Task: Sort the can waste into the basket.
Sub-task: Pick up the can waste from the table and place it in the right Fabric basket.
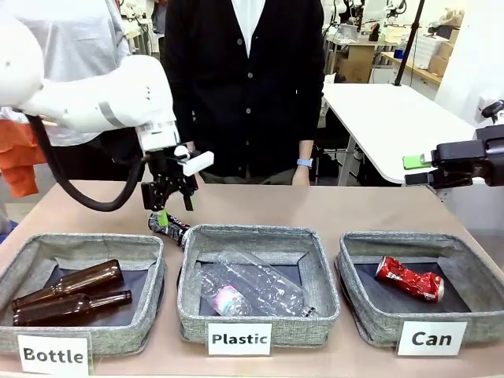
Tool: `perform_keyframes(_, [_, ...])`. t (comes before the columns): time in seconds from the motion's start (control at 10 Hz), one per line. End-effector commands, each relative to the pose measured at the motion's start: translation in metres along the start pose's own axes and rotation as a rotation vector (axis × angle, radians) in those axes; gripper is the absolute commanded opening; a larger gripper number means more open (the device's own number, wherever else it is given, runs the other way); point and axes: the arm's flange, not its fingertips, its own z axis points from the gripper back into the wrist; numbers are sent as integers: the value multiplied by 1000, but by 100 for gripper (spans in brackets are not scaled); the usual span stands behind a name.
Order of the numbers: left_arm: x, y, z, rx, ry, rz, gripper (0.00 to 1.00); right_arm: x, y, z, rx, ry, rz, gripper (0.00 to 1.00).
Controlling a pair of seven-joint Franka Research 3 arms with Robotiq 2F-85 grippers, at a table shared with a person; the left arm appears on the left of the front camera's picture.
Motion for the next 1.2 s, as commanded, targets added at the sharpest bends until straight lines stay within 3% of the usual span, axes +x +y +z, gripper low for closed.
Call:
perform_keyframes(0.0, [-1,7,-3,-52,44,10,100,1,1,1,9,-7,4,100])
perform_keyframes(0.2, [-5,11,-24,-74,76,39,100,1,1,1,9,-7,4,100])
perform_keyframes(0.6, [-16,16,-51,-3,194,70,100,1,1,1,9,-7,4,100])
perform_keyframes(1.1, [-23,19,-55,9,170,83,100,1,1,1,9,-7,4,100])
